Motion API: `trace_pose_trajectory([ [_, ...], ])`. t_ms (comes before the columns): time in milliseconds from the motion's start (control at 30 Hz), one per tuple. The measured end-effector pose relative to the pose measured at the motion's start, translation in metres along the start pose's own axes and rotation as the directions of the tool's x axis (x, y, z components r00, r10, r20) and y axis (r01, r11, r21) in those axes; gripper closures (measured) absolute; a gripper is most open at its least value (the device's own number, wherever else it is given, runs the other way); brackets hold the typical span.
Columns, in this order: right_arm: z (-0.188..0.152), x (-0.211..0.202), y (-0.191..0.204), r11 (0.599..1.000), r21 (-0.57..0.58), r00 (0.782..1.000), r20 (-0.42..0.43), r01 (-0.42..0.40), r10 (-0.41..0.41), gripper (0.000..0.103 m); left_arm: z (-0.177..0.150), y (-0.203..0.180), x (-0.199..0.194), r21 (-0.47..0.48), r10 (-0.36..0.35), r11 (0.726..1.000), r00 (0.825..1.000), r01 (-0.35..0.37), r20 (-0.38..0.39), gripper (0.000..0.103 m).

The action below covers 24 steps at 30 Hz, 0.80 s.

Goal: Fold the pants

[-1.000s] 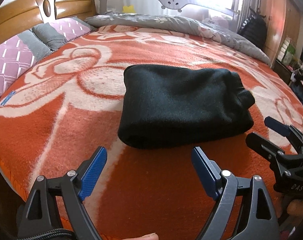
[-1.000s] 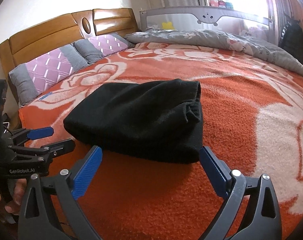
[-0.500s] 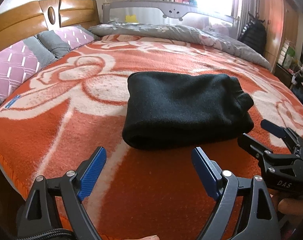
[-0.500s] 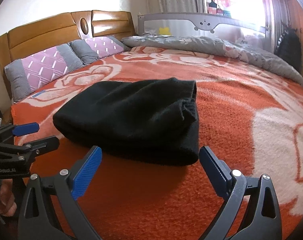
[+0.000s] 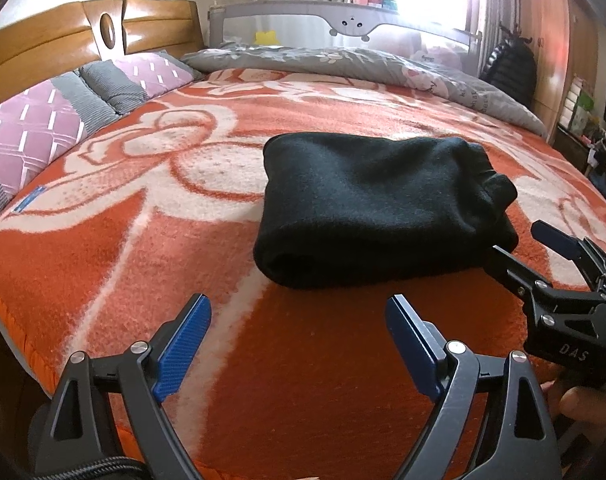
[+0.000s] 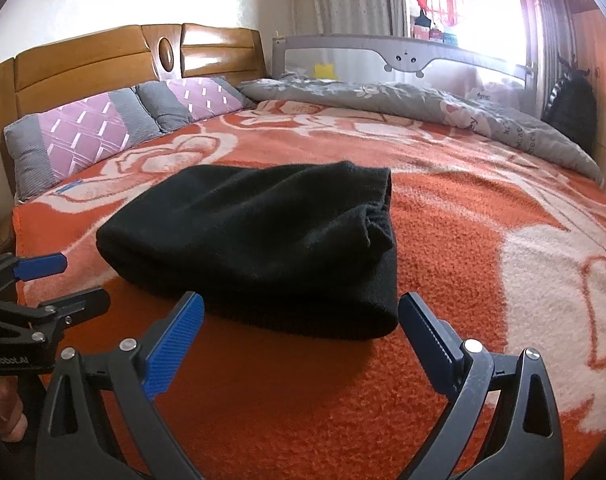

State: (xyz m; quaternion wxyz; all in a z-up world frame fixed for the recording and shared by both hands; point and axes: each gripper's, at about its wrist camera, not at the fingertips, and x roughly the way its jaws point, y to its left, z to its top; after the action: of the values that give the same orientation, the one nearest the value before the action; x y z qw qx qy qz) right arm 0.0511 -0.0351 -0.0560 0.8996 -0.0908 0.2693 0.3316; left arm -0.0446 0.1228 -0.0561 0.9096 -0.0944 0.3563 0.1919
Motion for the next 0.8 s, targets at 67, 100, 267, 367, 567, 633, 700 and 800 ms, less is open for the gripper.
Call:
trace_pose_trajectory([
  [67, -0.001, 0.001, 0.001, 1.0, -0.008, 1.0, -0.003, 0.004, -0.004, 0.005, 0.001, 0.002, -0.001, -0.008, -0.002, 1.0, 1.0, 0.002, 0.005, 0.014],
  [100, -0.001, 0.001, 0.001, 1.0, -0.01, 1.0, -0.003, 0.002, -0.002, 0.005, 0.0, 0.003, -0.002, -0.012, -0.003, 1.0, 1.0, 0.003, 0.007, 0.014],
  [267, -0.002, 0.001, 0.001, 1.0, -0.008, 1.0, 0.003, 0.001, 0.0, 0.005, 0.0, 0.004, -0.002, -0.019, -0.006, 1.0, 1.0, 0.006, 0.012, 0.013],
  [367, -0.003, 0.001, 0.001, 1.0, -0.006, 1.0, 0.001, -0.002, 0.002, 0.005, 0.0, 0.002, -0.003, -0.013, -0.007, 1.0, 1.0, 0.007, 0.014, 0.013],
  [567, -0.004, 0.001, 0.002, 1.0, -0.003, 1.0, 0.002, -0.004, 0.004, 0.005, -0.002, -0.004, -0.006, 0.013, 0.002, 1.0, 1.0, -0.002, 0.03, 0.013],
  [633, -0.004, 0.001, 0.002, 1.0, -0.009, 1.0, 0.002, -0.003, 0.003, 0.005, -0.003, -0.006, -0.008, 0.02, 0.005, 1.0, 0.999, -0.006, 0.037, 0.013],
  [700, -0.005, 0.002, 0.004, 1.0, -0.018, 1.0, 0.003, -0.001, 0.001, 0.005, -0.002, -0.006, -0.009, 0.024, 0.005, 1.0, 0.999, -0.006, 0.041, 0.013],
  [800, -0.006, 0.002, 0.007, 1.0, -0.028, 1.0, 0.0, 0.004, -0.004, 0.005, -0.002, -0.006, -0.009, 0.023, 0.003, 1.0, 0.999, -0.004, 0.041, 0.013],
])
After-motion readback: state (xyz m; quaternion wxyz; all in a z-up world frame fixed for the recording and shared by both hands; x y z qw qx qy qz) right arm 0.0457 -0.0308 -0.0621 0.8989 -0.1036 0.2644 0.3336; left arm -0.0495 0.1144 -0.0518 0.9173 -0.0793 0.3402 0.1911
